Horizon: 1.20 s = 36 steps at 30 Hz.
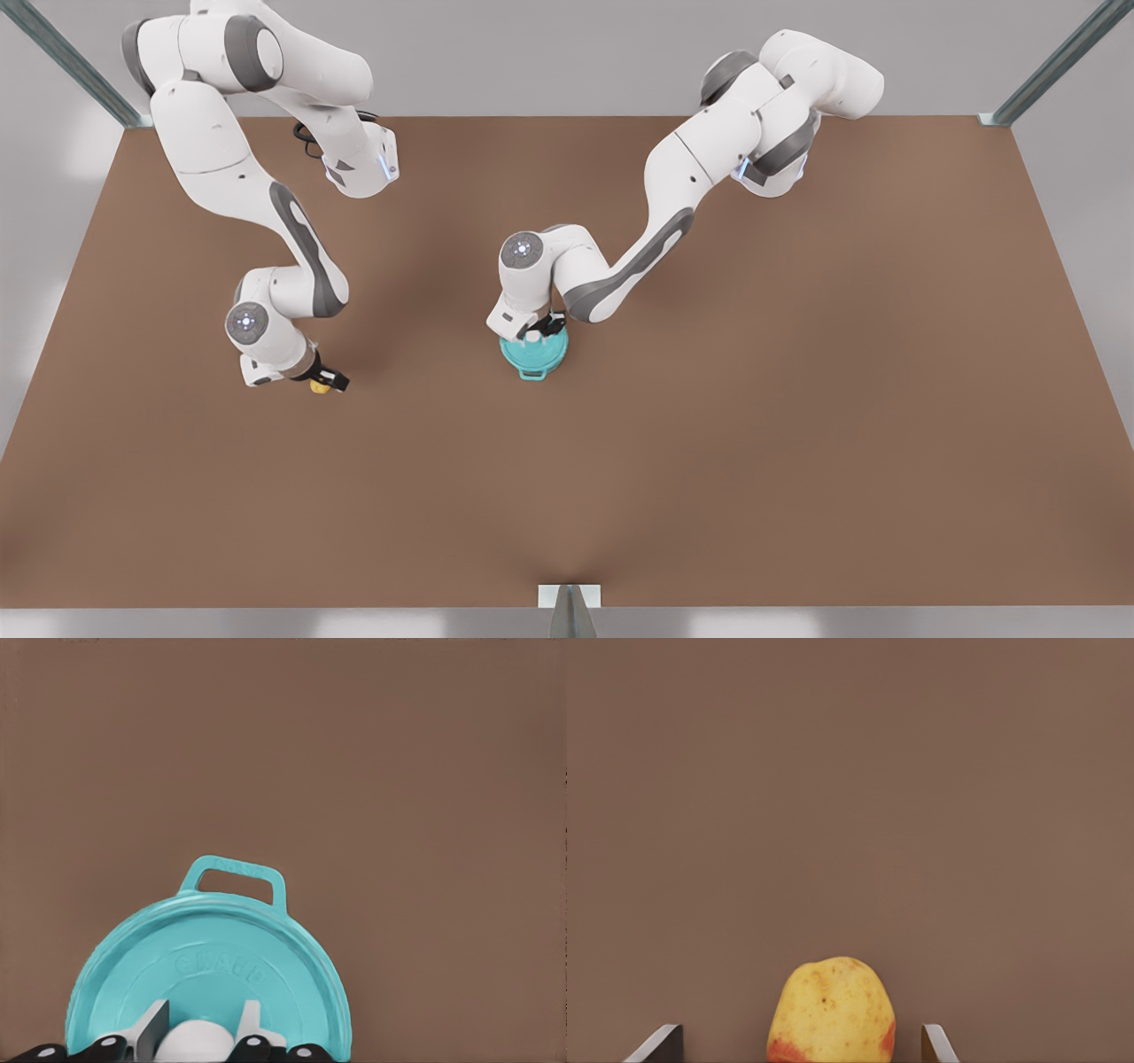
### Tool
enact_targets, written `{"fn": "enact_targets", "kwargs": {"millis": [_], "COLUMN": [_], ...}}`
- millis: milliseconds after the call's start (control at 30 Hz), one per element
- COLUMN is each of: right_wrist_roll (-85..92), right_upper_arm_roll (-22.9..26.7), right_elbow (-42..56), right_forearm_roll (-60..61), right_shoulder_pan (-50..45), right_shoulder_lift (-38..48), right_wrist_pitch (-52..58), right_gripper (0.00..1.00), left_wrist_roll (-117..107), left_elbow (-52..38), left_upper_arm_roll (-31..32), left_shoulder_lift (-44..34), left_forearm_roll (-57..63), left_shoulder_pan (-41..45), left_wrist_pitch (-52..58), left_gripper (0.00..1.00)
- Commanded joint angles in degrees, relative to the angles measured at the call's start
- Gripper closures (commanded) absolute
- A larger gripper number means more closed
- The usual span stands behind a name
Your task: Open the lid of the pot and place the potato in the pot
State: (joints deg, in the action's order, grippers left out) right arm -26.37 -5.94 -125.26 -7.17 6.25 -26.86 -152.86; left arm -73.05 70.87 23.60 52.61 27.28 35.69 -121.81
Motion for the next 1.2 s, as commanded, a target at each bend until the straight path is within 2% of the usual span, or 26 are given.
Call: {"fn": "enact_targets", "kwargs": {"millis": [0, 100, 167, 233, 300, 367, 433, 467, 500, 533, 567, 600, 667, 700, 733, 867, 900, 933, 967, 1033, 1167], "right_wrist_roll": [-3.2, -3.1, -2.9, -2.9, -2.8, -2.8, -2.8, -2.8, -2.8, -2.8, -2.8, -2.8, -2.8, -2.8, -2.8, -3.2, -3.2, -3.3, -3.3, -3.3, -3.3], "right_upper_arm_roll": [0.1, 0.1, 0.3, 0.4, 0.4, 0.4, 0.4, 0.4, 0.4, 0.4, 0.4, 0.4, 0.4, 0.4, 0.4, 0.4, 0.4, 0.4, 0.4, 0.4, 0.4], "right_elbow": [0.0, 0.0, 0.0, 0.0, -0.1, 0.0, -0.1, -0.1, -0.1, -0.1, -0.2, -0.2, -0.4, -0.5, -0.7, -0.8, -0.9, -0.9, -0.9, -1.1, -1.1], "right_forearm_roll": [-0.4, -0.4, -0.5, -0.5, -0.5, -0.5, -0.5, -0.5, -0.5, -0.5, -0.5, -0.5, -0.5, -0.5, -0.5, -0.5, -0.5, -0.5, -0.4, -0.4, -0.5], "right_shoulder_pan": [0.0, 0.0, 0.0, 0.0, 0.0, 0.0, 0.0, 0.0, 0.0, 0.0, 0.0, 0.0, 0.0, 0.0, 0.0, -0.3, -0.4, -0.5, -0.5, -0.6, -0.6], "right_shoulder_lift": [-0.5, -0.6, -0.6, -0.6, -0.6, -1.2, -1.4, -1.4, -1.4, -1.4, -1.4, -1.4, -1.3, -1.2, -1.1, -1.0, -1.0, -0.9, -0.9, -0.9, -0.8], "right_wrist_pitch": [-3.7, -4.3, -4.3, -4.3, -4.4, -4.5, -5.1, -5.1, -5.1, -5.1, -5.1, -5.1, -5.0, -5.0, -5.0, -5.0, -5.0, -5.0, -5.0, -5.0, -5.0], "right_gripper": [0.00, 0.00, 0.02, 0.14, 0.14, 0.14, 0.14, 0.14, 0.14, 0.14, 0.19, 0.23, 0.29, 0.31, 0.32, 0.29, 0.29, 0.28, 0.28, 0.35, 0.41], "left_wrist_roll": [-5.4, -4.9, -0.8, 7.4, 20.3, 27.2, 28.3, 28.4, 31.4, 38.6, 51.6, 58.2, 67.9, 68.0, 68.4, 67.4, 69.9, 72.7, 73.0, 72.8, 73.6], "left_elbow": [-0.1, -1.0, -2.5, -4.2, -4.2, -4.2, -4.2, -4.2, -4.2, -4.2, -4.2, -4.2, -3.9, 1.6, 21.6, 11.7, 7.7, 9.9, 21.9, 19.6, 19.4], "left_upper_arm_roll": [0.0, 0.0, 1.7, 5.1, 4.7, 3.4, 0.7, 0.6, 1.0, 1.3, 2.7, 5.7, 12.5, 13.3, 14.2, 10.7, -6.5, -25.2, -26.6, -26.7, -26.7], "left_shoulder_lift": [-0.1, -0.5, -1.3, -1.1, 1.5, 5.7, 8.8, 8.5, 7.3, 3.5, -1.9, -4.4, -15.7, -23.1, -40.0, -34.9, -33.7, -35.7, -43.2, -41.7, -41.8], "left_forearm_roll": [-0.1, -0.1, -0.6, -1.5, -1.8, -1.6, -1.6, -1.3, -1.4, -1.5, -4.7, -5.3, -9.3, -16.2, -23.8, -22.6, -23.9, -32.7, -33.3, -33.3, -32.7], "left_shoulder_pan": [0.0, -0.9, -5.8, -15.8, -24.8, -29.0, -29.1, -29.2, -30.7, -32.3, -36.8, -40.6, -53.3, -60.1, -67.4, -67.2, -52.2, -37.0, -35.3, -36.0, -36.7], "left_wrist_pitch": [1.2, 4.3, 9.9, 12.6, 9.2, 3.3, -2.6, -1.9, 2.1, 10.4, 20.3, 26.3, 42.4, 43.3, 29.3, 33.7, 38.9, 36.7, 25.8, 29.6, 30.4], "left_gripper": [0.65, 0.66, 0.66, 0.66, 0.66, 0.66, 0.65, 0.41, 0.00, 0.00, 0.00, 0.00, 0.00, 0.00, 0.00, 0.00, 0.00, 0.00, 0.00, 0.00, 0.00]}}
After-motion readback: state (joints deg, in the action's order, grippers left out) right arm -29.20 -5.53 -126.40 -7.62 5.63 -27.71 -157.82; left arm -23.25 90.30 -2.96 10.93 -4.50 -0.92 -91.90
